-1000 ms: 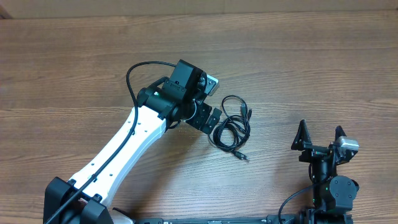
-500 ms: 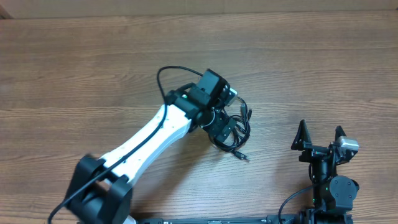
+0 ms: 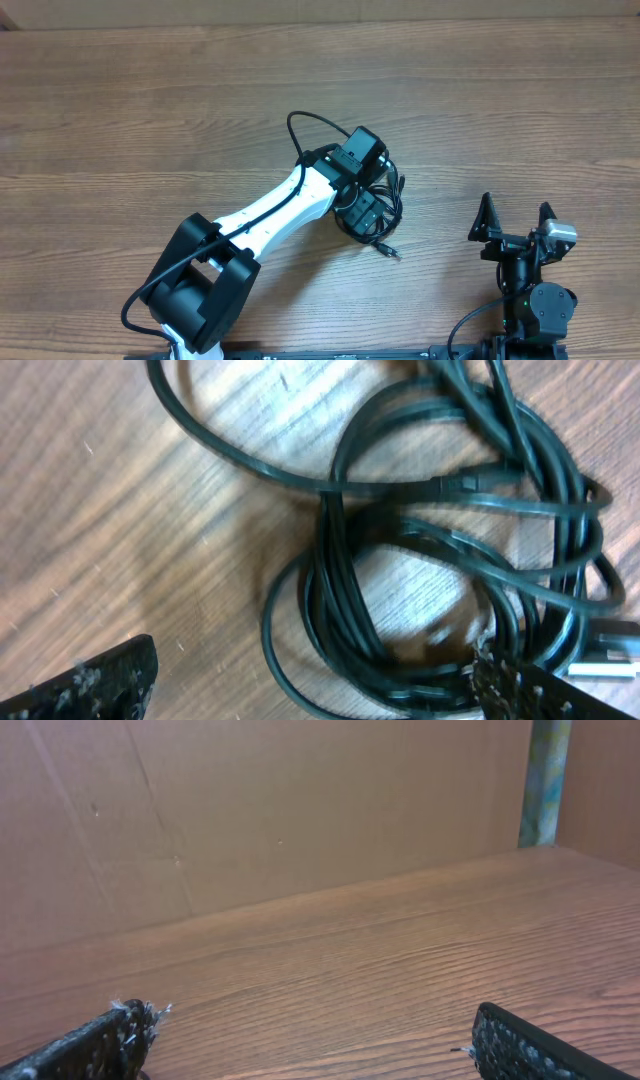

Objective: Untangle cables
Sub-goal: 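Reach the left gripper down onto the black cable bundle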

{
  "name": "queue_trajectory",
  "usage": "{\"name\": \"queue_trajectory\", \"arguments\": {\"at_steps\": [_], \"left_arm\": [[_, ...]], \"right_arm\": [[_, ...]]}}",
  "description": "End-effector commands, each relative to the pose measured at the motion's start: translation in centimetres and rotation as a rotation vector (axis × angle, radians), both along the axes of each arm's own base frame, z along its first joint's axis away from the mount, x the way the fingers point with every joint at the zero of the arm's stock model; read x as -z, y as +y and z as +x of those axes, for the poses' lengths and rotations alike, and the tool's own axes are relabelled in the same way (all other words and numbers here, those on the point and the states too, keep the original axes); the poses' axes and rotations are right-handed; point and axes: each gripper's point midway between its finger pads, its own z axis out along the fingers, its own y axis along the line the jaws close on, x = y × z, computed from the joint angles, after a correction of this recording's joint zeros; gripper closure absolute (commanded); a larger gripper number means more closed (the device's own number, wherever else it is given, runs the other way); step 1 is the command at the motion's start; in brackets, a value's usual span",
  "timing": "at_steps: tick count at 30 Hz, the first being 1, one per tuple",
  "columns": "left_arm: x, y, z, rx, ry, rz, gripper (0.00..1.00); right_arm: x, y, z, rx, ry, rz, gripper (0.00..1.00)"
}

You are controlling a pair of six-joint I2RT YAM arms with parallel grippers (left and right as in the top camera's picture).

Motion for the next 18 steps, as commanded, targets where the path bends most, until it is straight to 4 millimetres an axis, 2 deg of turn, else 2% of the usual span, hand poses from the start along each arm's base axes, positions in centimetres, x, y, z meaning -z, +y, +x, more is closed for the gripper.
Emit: {"name": "queue_trajectory", "arguments": {"at_steps": [1, 3, 9, 14, 18], "left_arm": [[-0.1, -1.1, 1.4, 0.015, -0.053, -0.02, 0.0], [0.2, -1.3, 1.6, 0.016, -0.056, -0.022, 0.0], [3.3, -0.7, 1.7, 0.038, -0.032, 0.047, 0.02], [2.6, -2.0, 3.2, 0.048, -0.099, -0.006, 0.0], [2.5, -2.4, 3.3, 0.051, -0.105, -0.023, 0.1]], "right_arm": [[0.2, -0.1, 0.0, 0.008, 0.0, -0.005, 0.0], [0.2, -0.1, 0.0, 0.008, 0.0, -0.005, 0.0], [0.2, -0.1, 0.0, 0.008, 0.0, -0.005, 0.0], [0.2, -0.1, 0.0, 0.008, 0.0, -0.005, 0.0], [0.2, -0.1, 0.0, 0.008, 0.0, -0.005, 0.0]]}}
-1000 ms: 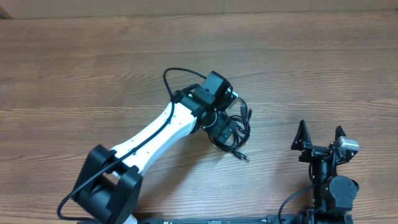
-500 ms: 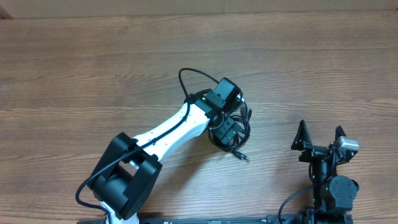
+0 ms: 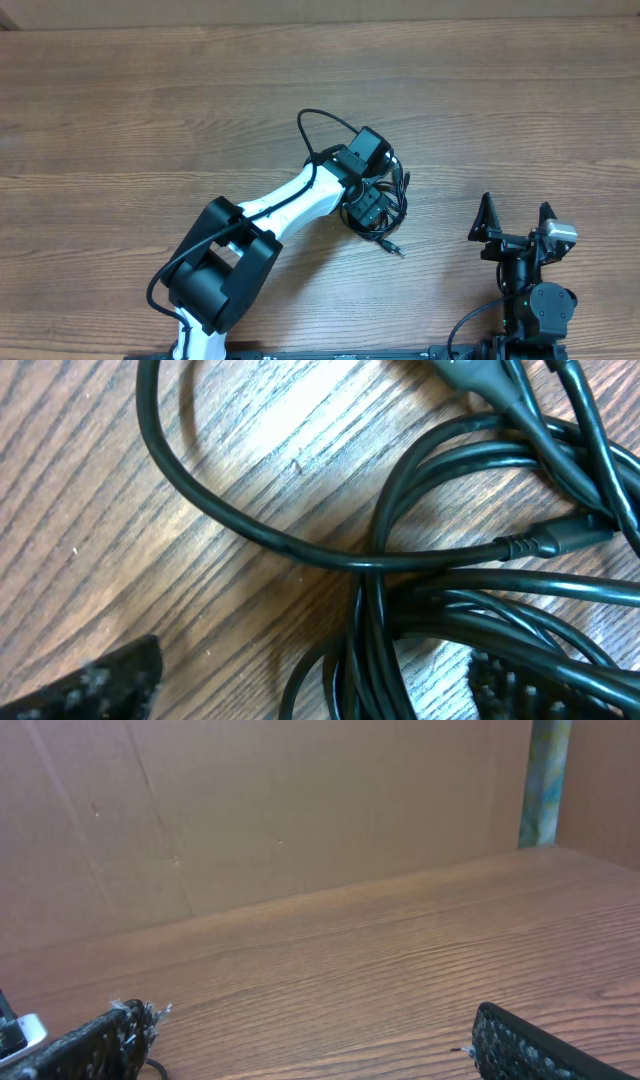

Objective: Untangle cables
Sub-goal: 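Reach the left gripper down onto the black cable bundle, then close the left gripper on the cable loops and lift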

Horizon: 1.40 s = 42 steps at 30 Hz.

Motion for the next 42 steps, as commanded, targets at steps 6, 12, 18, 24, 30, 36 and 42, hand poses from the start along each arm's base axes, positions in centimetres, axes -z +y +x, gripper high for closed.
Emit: {"name": "queue_trajectory", "arguments": {"at_steps": [6, 12, 18, 24, 30, 36, 42], "left_arm": [[-0.2, -1.1, 0.1, 0.031, 0.0, -0.032, 0.41], [0.0, -1.8, -0.5, 0.05, 0.031, -0.069, 0.28], [2.0, -1.6, -0.9, 0.05, 0.066, -0.041, 0.35], [1.9, -1.6, -0.8, 0.05, 0.062, -0.044, 0.57], [1.8, -2.1, -0.9, -0.04, 0.097, -0.092, 0.96], [1.3, -3.0, -1.3, -0.138, 0.162, -0.173, 0.96], [-1.8, -4.6, -1.0, -0.307, 0.283, -0.362, 0.95]], "right_arm": [[0.2, -0.1, 0.0, 0.008, -0.001, -0.005, 0.0], [0.2, -0.1, 0.0, 0.008, -0.001, -0.005, 0.0], [0.2, -0.1, 0.0, 0.008, -0.001, -0.005, 0.0], [0.2, -0.1, 0.0, 0.008, -0.001, -0.005, 0.0], [0.2, -0.1, 0.0, 0.008, -0.001, -0.005, 0.0], [0.2, -0.1, 0.0, 0.008, 0.0, -0.005, 0.0], [0.2, -0.1, 0.0, 0.008, -0.001, -0.005, 0.0]]}}
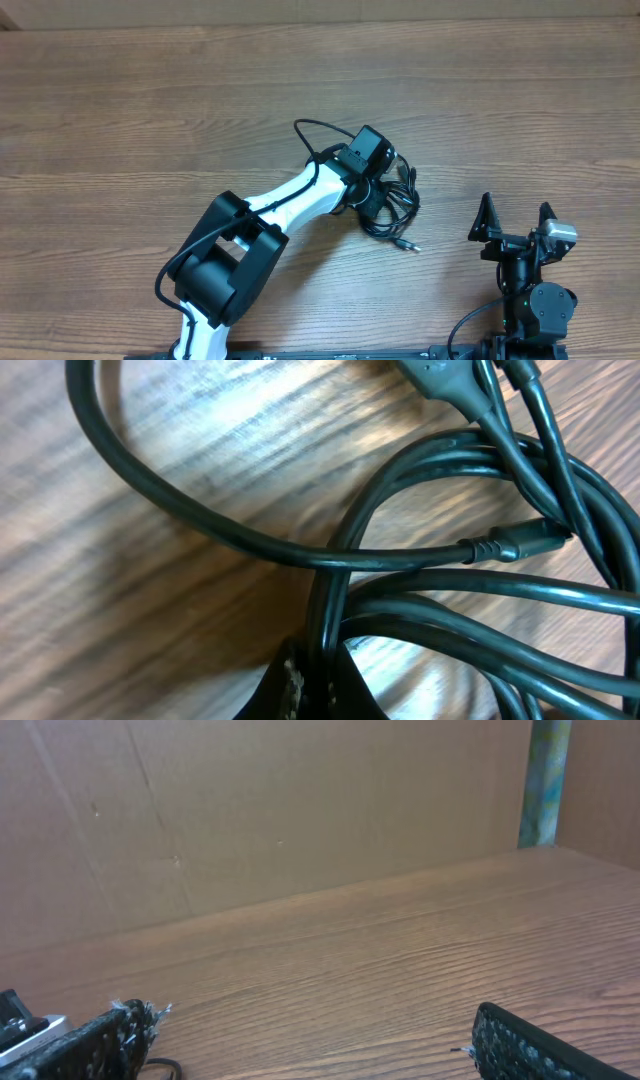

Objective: Untangle cables
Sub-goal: 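Close the left gripper on the cable loops and lift, then move the right gripper toward the bundle held by the left gripper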

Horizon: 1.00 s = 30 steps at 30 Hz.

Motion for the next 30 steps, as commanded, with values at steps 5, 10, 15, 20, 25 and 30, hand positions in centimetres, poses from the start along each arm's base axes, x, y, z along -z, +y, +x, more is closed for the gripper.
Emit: {"name": "queue_trajectory", "arguments": {"at_steps": [5, 10, 15, 20, 25, 30], "left_arm": [[-8.8, -3.3, 1.0, -0.209, 0.211, -0.428, 0.96], [-13.3, -3.0, 0.5, -0.258, 0.307, -0.553, 0.96], [-16.7, -3.3, -1.1, -0.281, 0.451, -0.652, 0.96], [-18.2, -3.3, -3.8, -0.236, 0.599, -0.681, 0.96], [-17.3, -1.4, -5.5, -0.31, 0.757, -0.616, 0.96], [-17.2, -1.0, -6.2, -0.364, 0.841, -0.591, 0.96]], "right_arm": [[0.2, -0.1, 0.0, 0.008, 0.0, -0.005, 0.0], [0.2, -0.1, 0.0, 0.008, 0.0, -0.005, 0.0], [0.2, -0.1, 0.0, 0.008, 0.0, -0.005, 0.0], [0.2, -0.2, 0.0, 0.012, -0.001, -0.005, 0.0], [0.2, -0.1, 0.0, 0.01, -0.001, -0.005, 0.0], [0.3, 1.4, 0.1, -0.08, 0.0, 0.006, 0.0]]}}
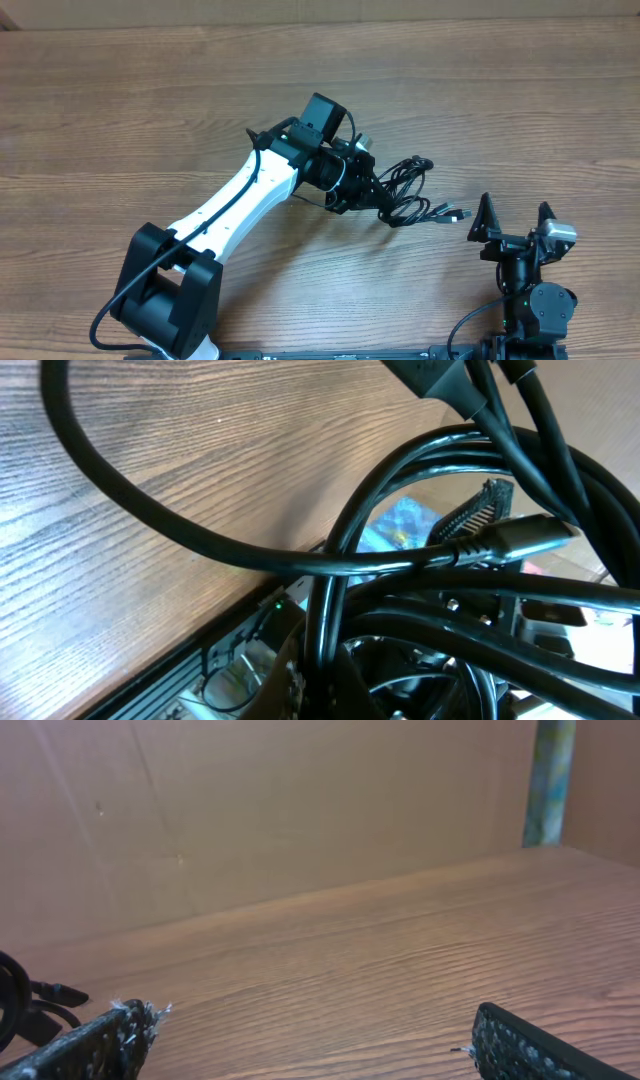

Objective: Untangle cables
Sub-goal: 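Move the right gripper toward the bundle held by the left gripper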

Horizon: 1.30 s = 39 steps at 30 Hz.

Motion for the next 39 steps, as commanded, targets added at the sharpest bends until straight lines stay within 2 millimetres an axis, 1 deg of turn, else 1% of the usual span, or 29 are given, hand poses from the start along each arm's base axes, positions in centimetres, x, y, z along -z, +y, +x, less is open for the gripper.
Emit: {"name": "queue_trajectory", "arguments": {"at_steps": [1, 2, 3, 4, 6, 8, 10, 11, 12, 14, 16, 19, 22, 24, 26, 27, 30, 32, 34, 36, 39], "left_arm": [[-2.9, -0.3, -0.8, 0.009, 0.047, -0.074, 0.96], [-3.5, -0.5, -1.2, 0.027, 0.071, -0.106, 0.96], [-3.8, -0.6, -1.4, 0.036, 0.083, -0.122, 0.96], [-3.9, -0.6, -1.5, 0.034, 0.102, -0.127, 0.96], [-3.9, -0.6, -1.4, 0.014, 0.134, -0.117, 0.96], [-4.0, -0.6, -1.4, 0.012, 0.133, -0.118, 0.96], [-4.1, -0.5, -1.4, 0.015, 0.137, -0.128, 0.96], [-4.8, -0.5, -1.3, 0.027, 0.145, -0.167, 0.96], [-5.4, -0.5, -1.2, 0.035, 0.151, -0.198, 0.96], [-6.4, -0.4, -0.9, 0.049, 0.148, -0.253, 0.96], [-7.0, -0.2, -0.3, 0.036, 0.165, -0.275, 0.96], [-7.6, -0.1, -0.1, 0.037, 0.176, -0.301, 0.96], [-8.8, -0.2, -0.3, 0.063, 0.214, -0.348, 0.96], [-9.0, -0.3, -0.3, 0.044, 0.274, -0.336, 0.96], [-9.1, -0.3, -0.1, 0.021, 0.315, -0.322, 0.96], [-9.2, -0.3, 0.1, 0.012, 0.331, -0.322, 0.96], [-9.6, -0.4, 0.7, -0.004, 0.337, -0.326, 0.96], [-10.0, -0.6, 1.0, -0.004, 0.326, -0.337, 0.96], [-10.6, -0.9, 1.7, 0.002, 0.258, -0.369, 0.96], [-10.7, -1.1, 2.4, -0.017, 0.212, -0.372, 0.96], [-10.5, -1.3, 2.9, -0.051, 0.213, -0.357, 0.96]], "right_arm": [[0.1, 1.6, 0.1, -0.093, -0.005, 0.005, 0.0], [0.1, 2.7, 0.1, -0.154, -0.01, 0.071, 0.0], [0.0, 3.1, 0.1, -0.175, -0.013, 0.142, 0.0], [-0.1, 3.6, 0.0, -0.202, -0.014, 0.25, 0.0], [-0.3, 4.7, -0.1, -0.262, -0.006, 0.376, 0.0], [-0.8, 6.4, -0.6, -0.362, 0.013, 0.466, 0.0], [-1.3, 7.1, -0.9, -0.398, 0.031, 0.564, 0.0], [-1.9, 7.5, -1.2, -0.418, 0.045, 0.642, 0.0], [-2.4, 7.8, -1.5, -0.434, 0.049, 0.664, 0.0], [-3.3, 8.2, -1.9, -0.457, 0.052, 0.692, 0.0], [-4.5, 8.2, -2.3, -0.456, 0.057, 0.71, 0.0], [-5.9, 8.5, -2.7, -0.459, 0.098, 0.722, 0.0], [-6.9, 9.0, -2.2, -0.47, 0.179, 0.738, 0.0], [-7.3, 10.2, -1.8, -0.532, 0.255, 0.734, 0.0], [-7.5, 11.2, -1.3, -0.589, 0.331, 0.729, 0.0], [-7.4, 11.7, -0.9, -0.62, 0.387, 0.74, 0.0], [-6.8, 12.7, -0.2, -0.683, 0.465, 0.772, 0.0], [-6.5, 13.4, 0.1, -0.74, 0.493, 0.771, 0.0], [-6.3, 13.8, 0.1, -0.773, 0.515, 0.783, 0.0], [-6.7, 14.1, 0.0, -0.803, 0.505, 0.777, 0.0], [-6.8, 14.1, 0.0, -0.812, 0.499, 0.769, 0.0]]}}
